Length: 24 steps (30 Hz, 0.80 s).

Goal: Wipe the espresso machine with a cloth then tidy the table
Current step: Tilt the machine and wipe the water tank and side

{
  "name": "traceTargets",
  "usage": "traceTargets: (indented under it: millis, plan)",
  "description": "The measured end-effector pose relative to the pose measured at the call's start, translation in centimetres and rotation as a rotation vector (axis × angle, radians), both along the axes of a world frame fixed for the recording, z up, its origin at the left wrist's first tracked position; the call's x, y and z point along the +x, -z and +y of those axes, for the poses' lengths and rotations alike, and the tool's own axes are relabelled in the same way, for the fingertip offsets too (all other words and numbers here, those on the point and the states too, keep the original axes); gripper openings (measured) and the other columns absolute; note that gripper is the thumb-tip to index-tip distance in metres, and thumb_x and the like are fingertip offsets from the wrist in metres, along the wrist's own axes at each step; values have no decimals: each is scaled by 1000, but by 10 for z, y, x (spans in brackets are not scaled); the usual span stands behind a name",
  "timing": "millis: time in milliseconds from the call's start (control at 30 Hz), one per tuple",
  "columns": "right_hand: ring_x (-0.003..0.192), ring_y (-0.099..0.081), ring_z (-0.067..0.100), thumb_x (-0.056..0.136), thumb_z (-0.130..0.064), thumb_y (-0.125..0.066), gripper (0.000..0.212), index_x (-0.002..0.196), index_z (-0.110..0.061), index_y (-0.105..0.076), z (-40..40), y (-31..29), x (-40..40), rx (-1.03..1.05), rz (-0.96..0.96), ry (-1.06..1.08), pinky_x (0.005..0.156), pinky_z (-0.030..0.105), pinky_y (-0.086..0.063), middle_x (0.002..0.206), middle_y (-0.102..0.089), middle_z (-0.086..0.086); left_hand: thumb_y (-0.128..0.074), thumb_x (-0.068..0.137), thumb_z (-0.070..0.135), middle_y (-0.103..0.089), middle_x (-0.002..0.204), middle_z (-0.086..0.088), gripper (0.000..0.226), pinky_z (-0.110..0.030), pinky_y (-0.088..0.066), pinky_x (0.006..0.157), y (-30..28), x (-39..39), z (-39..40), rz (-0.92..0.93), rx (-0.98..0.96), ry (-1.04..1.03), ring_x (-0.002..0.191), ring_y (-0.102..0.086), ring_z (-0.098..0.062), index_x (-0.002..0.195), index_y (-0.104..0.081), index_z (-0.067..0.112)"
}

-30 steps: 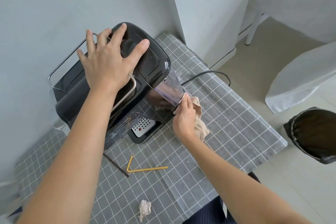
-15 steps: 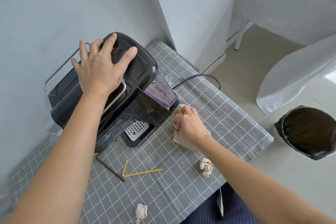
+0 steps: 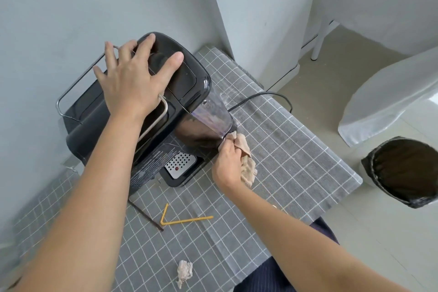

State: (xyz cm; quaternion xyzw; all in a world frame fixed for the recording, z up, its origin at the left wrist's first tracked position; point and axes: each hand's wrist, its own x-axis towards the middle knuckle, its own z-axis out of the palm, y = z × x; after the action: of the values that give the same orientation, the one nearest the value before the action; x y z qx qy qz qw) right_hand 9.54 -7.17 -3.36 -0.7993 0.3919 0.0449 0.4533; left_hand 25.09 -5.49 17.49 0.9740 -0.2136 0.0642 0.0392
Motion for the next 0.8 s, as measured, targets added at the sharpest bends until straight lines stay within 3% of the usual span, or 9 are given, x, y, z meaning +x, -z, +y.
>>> traceTargets:
  millis: [67, 167, 267, 333, 367, 467, 567, 700, 800]
  plan:
    - [103, -50, 34, 81, -5, -40, 47, 127, -14, -41, -11, 6, -11, 37, -7, -65, 94, 53, -40, 121, -54, 10, -23, 76, 85, -38, 150, 0, 81, -66, -14, 109, 0, 0, 0, -2, 2, 4, 147, -12, -34, 142, -36, 39]
    - [81, -58, 19, 82, -14, -40, 21, 88, -31, -52, -36, 7, -29, 34, 28, -242, 79, 42, -45, 89, -55, -9, -22, 76, 86, -39, 149, -1, 82, -65, -15, 109, -1, -1, 0, -4, -3, 18, 147, -13, -34, 142, -36, 38]
    - [78, -67, 16, 92, -23, -42, 23, 95, -35, -61, -50, -3, -44, 136, -12, -26, 73, 33, -53, 80, -65, -16, -22, 77, 85, -40, 149, -1, 82, -65, -15, 108, -2, -2, 1, -12, -6, 21, 146, -14, -34, 142, -36, 37]
    - [92, -69, 21, 97, -18, -40, 29, 120, -27, -56, -50, -14, -39, 189, -149, 230, 75, 26, -54, 94, -67, -8, -22, 77, 85, -39, 149, 0, 82, -65, -15, 109, -1, -2, 1, -18, -1, 20, 146, -14, -33, 142, -36, 37]
    - [108, -64, 24, 99, -16, -40, 34, 131, -20, -51, -48, -17, -34, 180, -211, 257, 87, 24, -52, 111, -66, 1, -22, 77, 85, -39, 149, 0, 82, -65, -15, 109, -2, -2, 1, -16, 0, 20, 147, -14, -33, 142, -36, 37]
    - [144, -20, 37, 102, -26, -37, 50, 149, -10, -29, -41, -11, -15, 0, -123, 18, 116, 43, -22, 162, -14, 14, -22, 77, 85, -39, 149, 1, 81, -64, -15, 109, -1, -2, 1, -10, -8, 14, 147, -13, -32, 141, -37, 38]
    - [145, 8, 48, 102, -41, -34, 62, 153, -14, -12, -30, 9, -9, -155, 126, -103, 118, 56, -5, 160, 20, 19, -23, 77, 85, -40, 149, 2, 81, -65, -15, 109, -1, -2, 1, -18, -14, 10, 147, -14, -32, 141, -37, 38]
    - [137, -20, 41, 97, -12, -47, 55, 149, -18, -29, -20, 15, -9, -79, -44, 41, 109, 54, -32, 153, -18, 24, -22, 77, 85, -41, 149, 2, 81, -65, -15, 109, -1, -1, 1, -24, -17, 14, 147, -15, -32, 141, -38, 37]
    - [133, -36, 30, 92, 1, -49, 66, 150, -17, -24, -22, 11, -2, 260, -289, 389, 105, 36, -35, 143, -40, 18, -22, 77, 85, -41, 149, 2, 82, -64, -15, 110, -1, -1, 1, -28, -8, 16, 146, -15, -32, 140, -38, 37]
